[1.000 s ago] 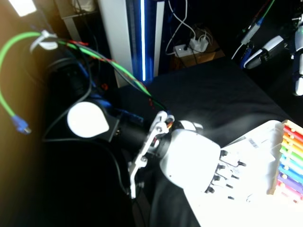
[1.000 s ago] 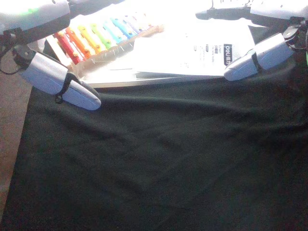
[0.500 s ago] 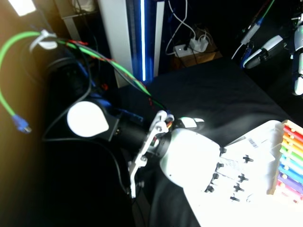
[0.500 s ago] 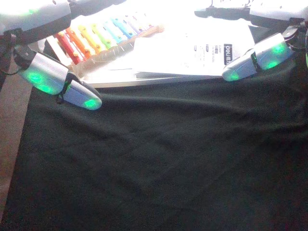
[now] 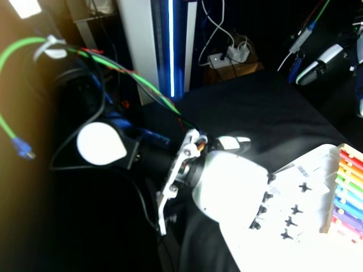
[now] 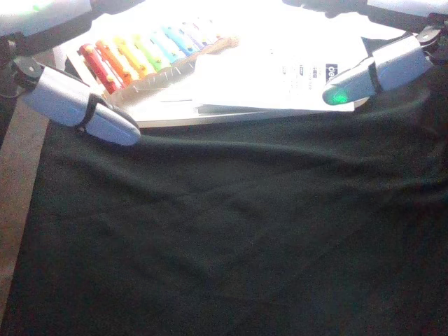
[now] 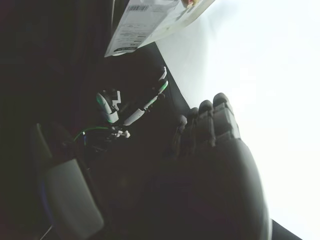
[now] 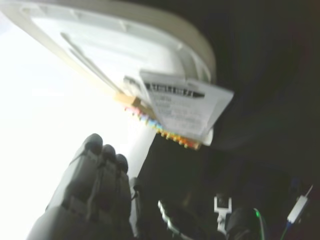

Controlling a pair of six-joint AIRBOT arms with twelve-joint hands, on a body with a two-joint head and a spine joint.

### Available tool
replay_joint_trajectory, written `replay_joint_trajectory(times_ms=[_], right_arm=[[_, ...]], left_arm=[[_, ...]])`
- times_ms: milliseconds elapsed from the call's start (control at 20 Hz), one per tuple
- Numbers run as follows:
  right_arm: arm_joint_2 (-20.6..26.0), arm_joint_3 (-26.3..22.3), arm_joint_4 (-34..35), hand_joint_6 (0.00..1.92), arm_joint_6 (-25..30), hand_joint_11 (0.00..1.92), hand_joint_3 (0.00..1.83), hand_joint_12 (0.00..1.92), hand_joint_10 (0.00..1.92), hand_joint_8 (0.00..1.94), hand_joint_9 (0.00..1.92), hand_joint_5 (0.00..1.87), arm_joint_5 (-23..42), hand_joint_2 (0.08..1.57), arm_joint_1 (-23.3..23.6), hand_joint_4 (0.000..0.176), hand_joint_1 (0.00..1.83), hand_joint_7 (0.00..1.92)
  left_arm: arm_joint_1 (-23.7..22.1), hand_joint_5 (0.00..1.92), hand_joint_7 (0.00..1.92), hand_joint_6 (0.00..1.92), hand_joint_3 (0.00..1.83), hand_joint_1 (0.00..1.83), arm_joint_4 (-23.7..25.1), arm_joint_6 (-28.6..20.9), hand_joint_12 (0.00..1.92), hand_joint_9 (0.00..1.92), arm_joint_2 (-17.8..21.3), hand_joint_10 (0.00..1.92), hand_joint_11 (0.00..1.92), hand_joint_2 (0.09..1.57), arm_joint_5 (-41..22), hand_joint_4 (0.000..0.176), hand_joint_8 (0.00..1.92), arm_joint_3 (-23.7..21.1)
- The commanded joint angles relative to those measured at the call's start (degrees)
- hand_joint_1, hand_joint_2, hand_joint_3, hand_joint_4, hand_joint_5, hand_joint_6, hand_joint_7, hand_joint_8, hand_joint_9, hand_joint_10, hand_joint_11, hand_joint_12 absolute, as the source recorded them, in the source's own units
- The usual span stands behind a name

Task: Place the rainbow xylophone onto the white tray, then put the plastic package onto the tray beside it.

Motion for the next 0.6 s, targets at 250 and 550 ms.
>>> replay_joint_trajectory(times_ms=[250, 550], right_arm=[[2.35, -2.62, 6.38, 0.00, 0.11, 0.00, 0.00, 0.21, 0.00, 0.01, 0.05, 0.00, 7.84, 0.80, 0.56, 0.176, 0.70, 0.05], [5.16, -5.37, 10.55, 0.00, -3.35, 0.00, 0.00, 0.28, 0.00, 0.00, 0.07, 0.00, 10.42, 0.72, 0.56, 0.176, 0.74, 0.06]], left_arm=[[-0.37, 0.00, 0.00, 0.00, 0.00, 0.69, -4.99, 2.08, 0.00, 0.00, -0.22, 0.00, 0.00, 0.69, -4.95, 0.009, 0.00, 0.80], [-0.26, 0.00, 0.00, 0.00, 0.00, 0.74, -7.64, 2.88, 0.00, 0.00, -0.04, 0.00, 0.00, 0.70, -5.95, 0.070, 0.00, 1.22]])
